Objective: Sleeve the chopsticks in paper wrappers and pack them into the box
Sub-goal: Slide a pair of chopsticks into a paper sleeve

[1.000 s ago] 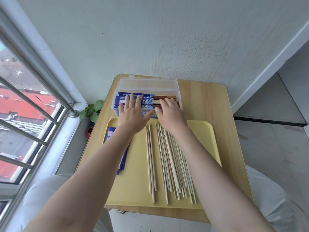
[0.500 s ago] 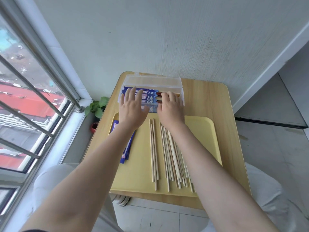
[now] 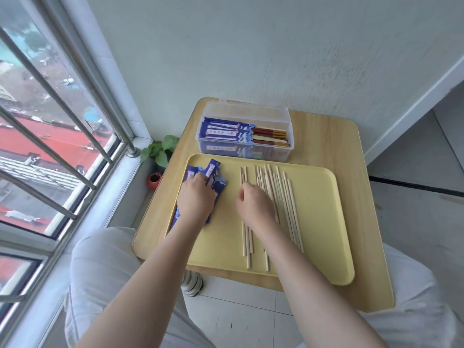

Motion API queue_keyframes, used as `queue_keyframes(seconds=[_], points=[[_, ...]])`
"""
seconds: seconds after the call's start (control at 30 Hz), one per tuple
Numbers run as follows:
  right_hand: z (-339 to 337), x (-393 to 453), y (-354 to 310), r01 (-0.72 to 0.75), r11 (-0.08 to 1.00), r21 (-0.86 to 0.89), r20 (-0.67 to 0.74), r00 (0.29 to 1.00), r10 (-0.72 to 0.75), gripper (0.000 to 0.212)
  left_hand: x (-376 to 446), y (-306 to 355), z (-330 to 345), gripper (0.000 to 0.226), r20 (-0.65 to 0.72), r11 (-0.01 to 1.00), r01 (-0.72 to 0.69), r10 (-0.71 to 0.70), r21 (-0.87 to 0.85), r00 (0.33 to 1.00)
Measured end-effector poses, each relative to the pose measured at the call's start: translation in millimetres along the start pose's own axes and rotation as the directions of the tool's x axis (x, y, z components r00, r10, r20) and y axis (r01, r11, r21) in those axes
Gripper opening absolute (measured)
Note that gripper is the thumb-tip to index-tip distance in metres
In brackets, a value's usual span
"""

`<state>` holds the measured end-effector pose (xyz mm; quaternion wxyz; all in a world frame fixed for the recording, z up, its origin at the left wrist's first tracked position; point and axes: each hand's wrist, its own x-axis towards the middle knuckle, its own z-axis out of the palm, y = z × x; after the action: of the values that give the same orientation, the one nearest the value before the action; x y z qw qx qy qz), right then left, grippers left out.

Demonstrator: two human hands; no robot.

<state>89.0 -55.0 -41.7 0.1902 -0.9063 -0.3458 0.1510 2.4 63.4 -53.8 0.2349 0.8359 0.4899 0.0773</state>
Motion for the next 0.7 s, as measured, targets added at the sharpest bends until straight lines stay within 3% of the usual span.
queue_keyframes(seconds=[0.13, 0.2, 0.27, 0.33, 0.43, 0.57, 0.7], points=[[-7, -5, 7, -0.037, 0.979, 0.199, -0.063, 0.997, 0.051, 0.012, -6, 3, -11, 0.018, -0.049, 0.977, 0.042, -0.053, -0.207, 0.997], [-14, -5, 9, -0.065, 0.918, 0.391, -0.041, 0.995, 0.088, 0.015, -11, 11, -20, 0.013, 0.028, 0.912, 0.091, -0.087, -0.400, 0.996], [-22, -4, 9, -0.110, 0.795, 0.596, 0.010, 0.992, 0.130, 0.016, -20, 20, -29, 0.003, 0.215, 0.737, 0.217, -0.100, -0.640, 0.972], [-31, -4, 11, -0.150, 0.633, 0.759, 0.077, 0.987, 0.142, 0.017, -33, 26, -36, 0.004, 0.426, 0.509, 0.357, 0.019, -0.783, 0.905], [-43, -8, 19, -0.159, 0.506, 0.848, 0.131, 0.987, 0.090, 0.019, -46, 29, -33, 0.007, 0.543, 0.428, 0.438, 0.160, -0.791, 0.824], [-47, -13, 27, -0.125, 0.666, 0.736, 0.150, 0.988, 0.020, 0.010, -55, 37, -19, 0.004, 0.613, 0.450, 0.488, 0.189, -0.748, 0.767], [-38, -16, 40, -0.160, 0.854, 0.495, 0.119, 0.986, 0.116, 0.008, -59, 43, 3, 0.035, 0.554, 0.616, 0.421, 0.030, -0.666, 0.832]])
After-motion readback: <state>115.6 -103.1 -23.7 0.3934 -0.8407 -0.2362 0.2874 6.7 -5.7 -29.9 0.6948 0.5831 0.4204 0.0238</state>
